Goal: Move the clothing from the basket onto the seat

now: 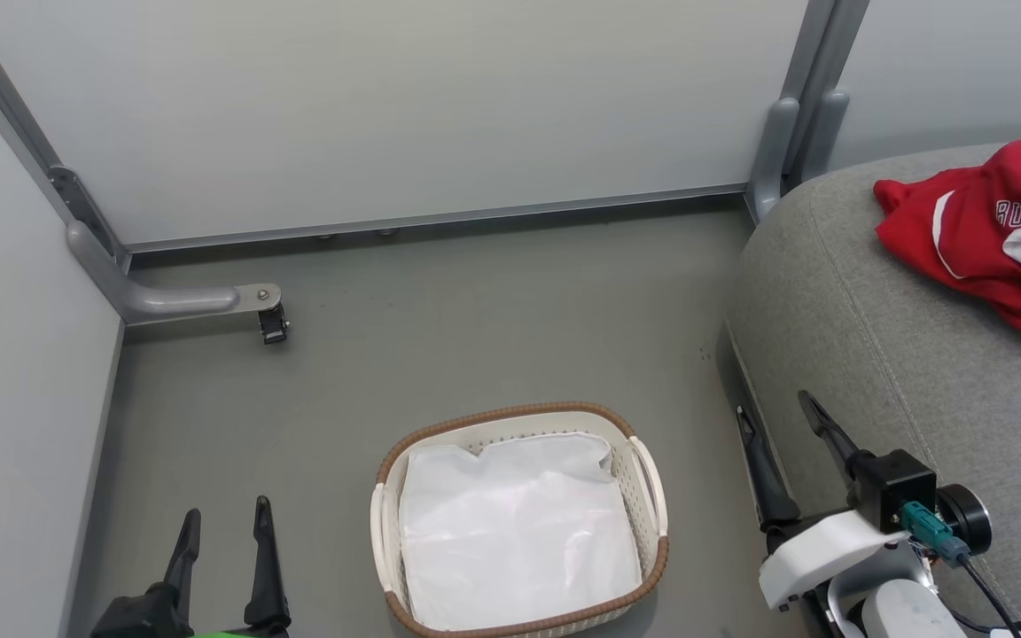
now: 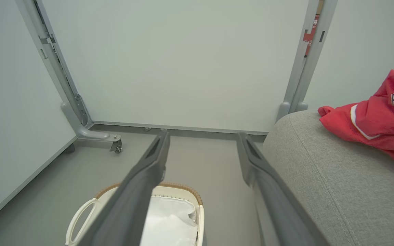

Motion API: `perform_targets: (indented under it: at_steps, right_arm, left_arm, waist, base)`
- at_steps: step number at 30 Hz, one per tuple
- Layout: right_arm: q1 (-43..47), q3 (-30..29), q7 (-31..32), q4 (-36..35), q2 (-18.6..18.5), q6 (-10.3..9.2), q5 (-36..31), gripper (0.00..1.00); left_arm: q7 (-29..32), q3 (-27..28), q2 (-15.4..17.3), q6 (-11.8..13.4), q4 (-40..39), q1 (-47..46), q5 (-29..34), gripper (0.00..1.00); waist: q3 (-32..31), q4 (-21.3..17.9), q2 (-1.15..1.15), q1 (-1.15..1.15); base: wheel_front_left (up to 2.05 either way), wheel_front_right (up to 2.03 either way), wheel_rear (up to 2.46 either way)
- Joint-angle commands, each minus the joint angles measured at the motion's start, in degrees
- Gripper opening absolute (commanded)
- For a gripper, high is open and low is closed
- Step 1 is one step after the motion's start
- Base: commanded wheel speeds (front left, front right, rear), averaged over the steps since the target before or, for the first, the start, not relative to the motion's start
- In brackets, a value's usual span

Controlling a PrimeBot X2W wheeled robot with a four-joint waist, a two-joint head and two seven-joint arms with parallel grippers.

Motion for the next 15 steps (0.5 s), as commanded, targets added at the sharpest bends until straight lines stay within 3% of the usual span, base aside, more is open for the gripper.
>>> perform_targets:
  at_steps: [1,15]
  right_arm:
    - [0.69,0.24,-0.27,0.23,-0.20,-0.08,0.54,1.00]
    - [-0.25,1.42,-0.27,1.34,-0.19,-0.08,1.43,1.00]
  left_arm:
    - [-0.04,0.47,-0.18,-0.38,-0.22,0.92,0.34,1.00]
    - [-0.04,2.21,-1.62,-2.28,0.21,0.40,2.06,1.00]
  waist:
    - [-0.09,0.03,0.00,0.00]
    - [-0.19,-0.18,0.00,0.00]
  base:
    - [0.00,0.00,0.00]
    - [0.00,0.00,0.00]
